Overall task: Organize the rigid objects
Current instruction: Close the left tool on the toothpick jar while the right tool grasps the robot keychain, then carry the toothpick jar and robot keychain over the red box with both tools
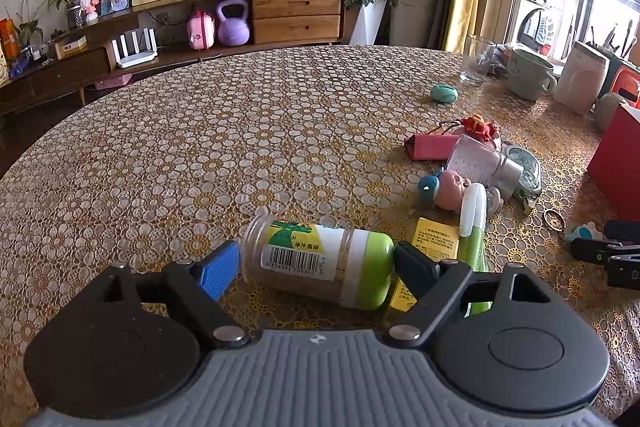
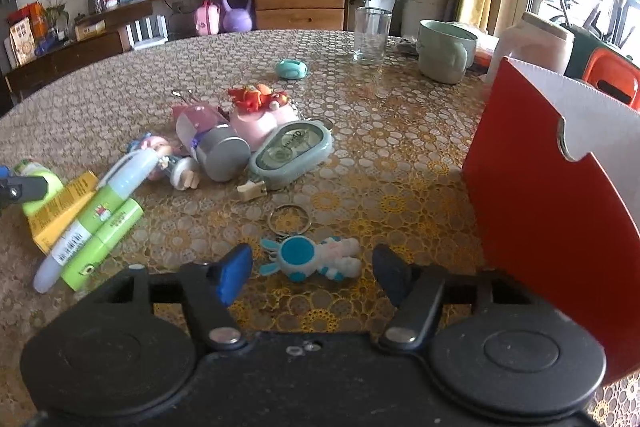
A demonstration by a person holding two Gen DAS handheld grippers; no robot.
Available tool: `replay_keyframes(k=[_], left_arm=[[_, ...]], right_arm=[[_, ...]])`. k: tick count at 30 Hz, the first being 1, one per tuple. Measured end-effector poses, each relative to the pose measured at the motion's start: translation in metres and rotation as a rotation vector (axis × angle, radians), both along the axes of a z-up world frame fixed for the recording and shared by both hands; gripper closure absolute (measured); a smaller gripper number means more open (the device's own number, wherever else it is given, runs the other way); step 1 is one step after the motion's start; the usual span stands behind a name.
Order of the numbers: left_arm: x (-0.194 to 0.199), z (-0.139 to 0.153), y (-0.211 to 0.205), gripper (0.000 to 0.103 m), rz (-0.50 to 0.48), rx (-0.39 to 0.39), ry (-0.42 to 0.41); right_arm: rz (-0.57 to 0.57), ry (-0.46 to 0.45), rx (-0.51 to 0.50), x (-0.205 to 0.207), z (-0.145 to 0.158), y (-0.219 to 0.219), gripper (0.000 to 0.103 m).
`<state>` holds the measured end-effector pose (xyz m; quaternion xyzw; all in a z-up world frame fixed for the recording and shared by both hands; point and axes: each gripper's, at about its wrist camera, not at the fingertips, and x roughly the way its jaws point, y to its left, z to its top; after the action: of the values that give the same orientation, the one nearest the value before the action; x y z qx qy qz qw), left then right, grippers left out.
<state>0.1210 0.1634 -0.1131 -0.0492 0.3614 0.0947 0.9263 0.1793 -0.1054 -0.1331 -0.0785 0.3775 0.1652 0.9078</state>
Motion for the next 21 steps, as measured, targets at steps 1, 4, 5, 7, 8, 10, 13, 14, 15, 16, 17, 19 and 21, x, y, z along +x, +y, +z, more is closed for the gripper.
replay_keyframes(k=[1,4,5,7,8,10,13,14,15,16,17,19,21], left_arm=[[0.0,0.0,0.0,0.018,0.001,0.002,0.0],[0.0,0.001,0.0,0.018,0.0,0.009,0.001],[0.001,0.001,-0.001,0.018,-0.001,0.012,0.002],[0.001,0.001,-0.001,0.018,-0.01,0.013,0.003],[0.001,0.001,-0.001,0.018,-0.01,0.014,0.004],[0.001,0.001,-0.001,0.018,-0.007,0.012,0.005],[0.0,0.003,0.001,0.018,-0.016,-0.001,0.006],[-0.001,0.004,0.001,0.019,-0.017,-0.005,0.005],[-0.002,0.005,0.001,0.019,-0.018,-0.009,0.004],[-0.002,0.007,0.001,0.019,-0.017,-0.011,0.004],[-0.004,0.009,0.001,0.019,-0.013,-0.015,0.004],[-0.006,0.015,0.001,0.019,-0.004,-0.015,0.004],[-0.01,0.023,0.001,0.019,0.002,-0.017,-0.001]], right_arm=[[0.003,0.001,-0.01,0.001,-0.002,0.001,0.042],[0.022,-0.013,-0.044,-0.001,-0.005,0.006,0.046],[0.029,-0.017,-0.053,-0.002,-0.005,0.007,0.046],[0.029,-0.028,-0.064,-0.003,-0.004,0.009,0.046],[0.028,-0.031,-0.061,-0.004,-0.003,0.009,0.046],[0.026,-0.028,-0.046,-0.004,-0.001,0.007,0.046],[0.024,-0.028,-0.019,-0.006,0.005,0.003,0.046],[0.024,-0.025,-0.009,-0.007,0.007,0.001,0.047],[0.024,-0.02,0.002,-0.009,0.01,0.0,0.047],[0.024,-0.015,0.012,-0.01,0.013,-0.002,0.047],[0.028,-0.011,0.024,-0.012,0.017,-0.004,0.047],[0.038,-0.01,0.044,-0.017,0.026,-0.007,0.047],[0.053,-0.021,0.061,-0.023,0.037,-0.011,0.047]])
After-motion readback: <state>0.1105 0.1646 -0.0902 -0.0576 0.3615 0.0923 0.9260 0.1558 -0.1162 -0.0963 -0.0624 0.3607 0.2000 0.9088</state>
